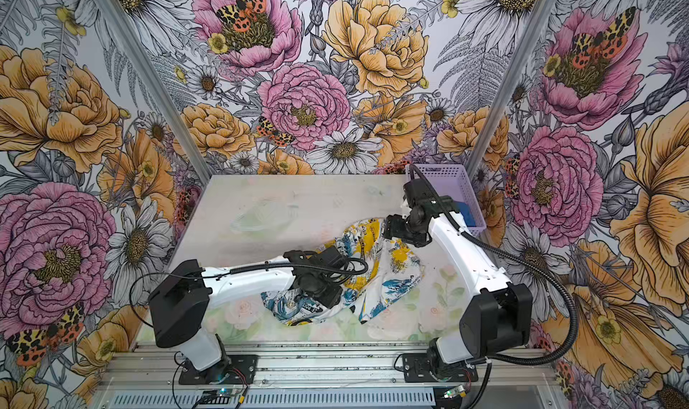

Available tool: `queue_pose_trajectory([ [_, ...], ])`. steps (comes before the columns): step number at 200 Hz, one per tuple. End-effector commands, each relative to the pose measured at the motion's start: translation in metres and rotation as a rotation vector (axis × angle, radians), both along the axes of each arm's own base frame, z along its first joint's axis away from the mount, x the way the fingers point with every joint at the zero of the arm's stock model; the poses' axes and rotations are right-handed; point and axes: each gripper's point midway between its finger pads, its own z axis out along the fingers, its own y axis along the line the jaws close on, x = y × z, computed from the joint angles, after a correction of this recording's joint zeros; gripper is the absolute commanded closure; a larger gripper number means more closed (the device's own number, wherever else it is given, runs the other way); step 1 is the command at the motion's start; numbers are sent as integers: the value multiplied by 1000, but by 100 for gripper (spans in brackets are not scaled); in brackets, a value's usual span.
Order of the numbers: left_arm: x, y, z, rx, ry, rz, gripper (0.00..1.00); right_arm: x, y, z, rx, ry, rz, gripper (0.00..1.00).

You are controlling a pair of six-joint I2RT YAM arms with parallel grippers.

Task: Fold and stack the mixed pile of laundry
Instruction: 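Grasp the drawstring waistband with the left gripper while the right grips the hem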

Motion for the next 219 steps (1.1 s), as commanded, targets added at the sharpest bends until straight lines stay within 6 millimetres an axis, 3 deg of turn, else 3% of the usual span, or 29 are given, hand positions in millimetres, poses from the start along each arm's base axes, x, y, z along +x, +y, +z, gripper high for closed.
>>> queue_pose_trajectory([
  [1,13,-6,14,-20,-62,24,58,1,2,5,25,-31,-13,22],
  [27,1,-5,2,-13,0,5,79,-3,2,-6,36,-11,-20,23],
  [53,-1,-1,10,-32,-9,11,100,-10,6,-24,75,21,-29,22],
  [95,9,3,42,-99,-60,48,100,-29,17,-51,126,62,-23,21],
  [125,29,14,86,-173,-142,115,100,-36,40,-71,136,64,19,19],
  [156,52,29,149,-232,-250,155,100,-31,54,-77,136,36,29,19],
  [194,84,44,227,-302,-363,200,100,-25,54,-51,152,-57,25,20],
  [219,99,50,269,-342,-422,218,100,-34,59,-37,180,-89,24,20],
])
